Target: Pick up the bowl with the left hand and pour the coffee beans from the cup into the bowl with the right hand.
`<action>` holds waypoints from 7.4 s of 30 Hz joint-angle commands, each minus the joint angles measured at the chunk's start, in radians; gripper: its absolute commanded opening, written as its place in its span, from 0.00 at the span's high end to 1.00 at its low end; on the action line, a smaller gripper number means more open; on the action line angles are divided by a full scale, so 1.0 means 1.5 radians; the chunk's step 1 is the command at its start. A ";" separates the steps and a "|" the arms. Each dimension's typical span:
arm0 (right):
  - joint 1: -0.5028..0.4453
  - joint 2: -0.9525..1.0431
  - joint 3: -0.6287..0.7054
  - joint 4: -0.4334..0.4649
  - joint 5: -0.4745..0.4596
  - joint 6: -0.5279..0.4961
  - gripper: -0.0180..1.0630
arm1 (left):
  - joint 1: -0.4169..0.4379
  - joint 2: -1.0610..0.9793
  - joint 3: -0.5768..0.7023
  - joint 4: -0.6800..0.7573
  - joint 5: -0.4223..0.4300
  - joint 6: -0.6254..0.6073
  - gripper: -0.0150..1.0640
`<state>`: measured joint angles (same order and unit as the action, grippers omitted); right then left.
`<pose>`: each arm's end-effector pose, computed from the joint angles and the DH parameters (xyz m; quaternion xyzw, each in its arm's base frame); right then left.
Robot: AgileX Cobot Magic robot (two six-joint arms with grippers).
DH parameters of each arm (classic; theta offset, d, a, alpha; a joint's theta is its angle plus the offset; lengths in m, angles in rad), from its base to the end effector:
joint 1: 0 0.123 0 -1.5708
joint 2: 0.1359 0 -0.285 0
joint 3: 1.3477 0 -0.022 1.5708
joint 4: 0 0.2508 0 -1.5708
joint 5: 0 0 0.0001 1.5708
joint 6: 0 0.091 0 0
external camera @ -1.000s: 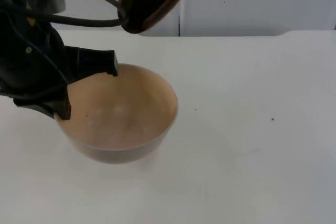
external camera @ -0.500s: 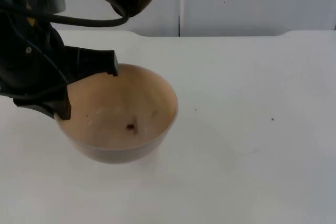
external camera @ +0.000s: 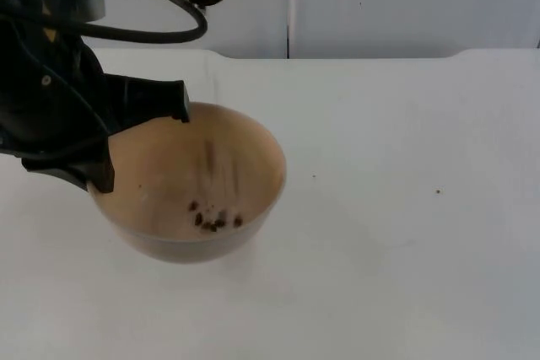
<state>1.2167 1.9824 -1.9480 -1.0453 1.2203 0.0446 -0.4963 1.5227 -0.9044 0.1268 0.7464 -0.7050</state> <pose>0.2188 0.3786 0.3604 -0.5312 0.6663 -0.2964 0.4313 0.2489 -0.1259 0.2121 -0.0633 0.9860 -0.0417 0.1482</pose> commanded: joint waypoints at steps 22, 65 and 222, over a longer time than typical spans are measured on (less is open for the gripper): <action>0.047 -0.005 0.046 -0.139 0.001 -0.018 0.98 | -0.004 -0.004 0.002 -0.007 -0.007 -0.005 0.99; 0.047 -0.056 0.063 -0.084 0.001 0.015 0.98 | -0.004 -0.004 0.002 -0.008 -0.014 -0.005 0.99; -0.582 -0.001 0.629 0.717 -0.558 0.025 0.26 | 0.169 0.111 0.002 -0.125 -0.191 0.309 0.46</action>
<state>0.3485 2.0038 -1.0061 0.0350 0.3691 0.0858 -0.2442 1.7292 -0.8991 -0.0641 0.4629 -0.2432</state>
